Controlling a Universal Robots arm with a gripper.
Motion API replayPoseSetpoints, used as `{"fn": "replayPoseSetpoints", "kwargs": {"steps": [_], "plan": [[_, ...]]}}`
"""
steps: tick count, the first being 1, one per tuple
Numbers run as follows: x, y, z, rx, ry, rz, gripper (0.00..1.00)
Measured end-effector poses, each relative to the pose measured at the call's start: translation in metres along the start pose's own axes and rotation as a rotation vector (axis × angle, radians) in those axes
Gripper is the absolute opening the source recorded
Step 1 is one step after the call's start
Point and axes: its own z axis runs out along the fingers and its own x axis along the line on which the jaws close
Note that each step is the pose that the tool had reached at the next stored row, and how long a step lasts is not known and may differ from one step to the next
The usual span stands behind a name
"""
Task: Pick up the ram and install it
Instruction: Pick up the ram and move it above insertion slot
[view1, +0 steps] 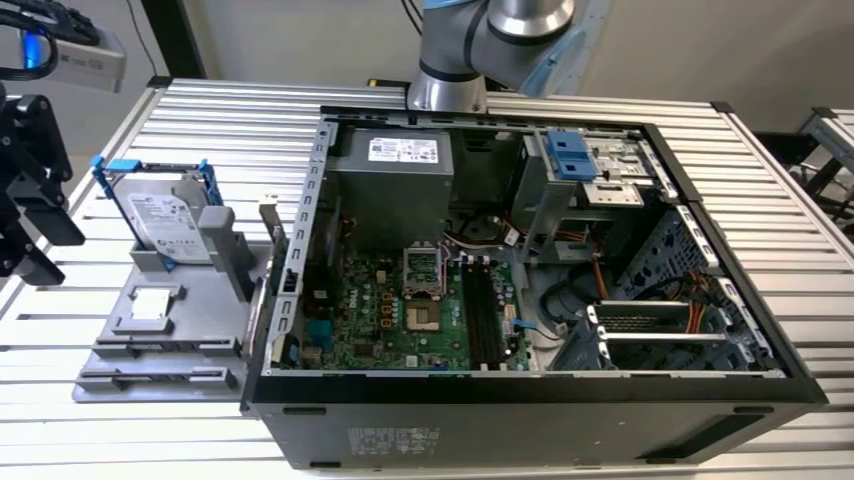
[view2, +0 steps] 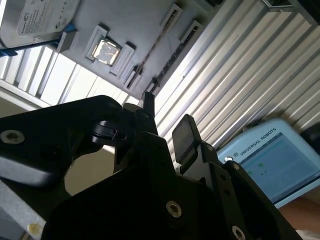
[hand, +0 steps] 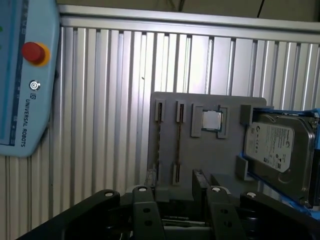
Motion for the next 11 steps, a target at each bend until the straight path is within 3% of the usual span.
{"fn": "replayPoseSetpoints", "kwargs": {"steps": [11], "plan": [[0.0002,-0.0001,0.0075,-0.0001,0.0001,0.000,1.00]]}}
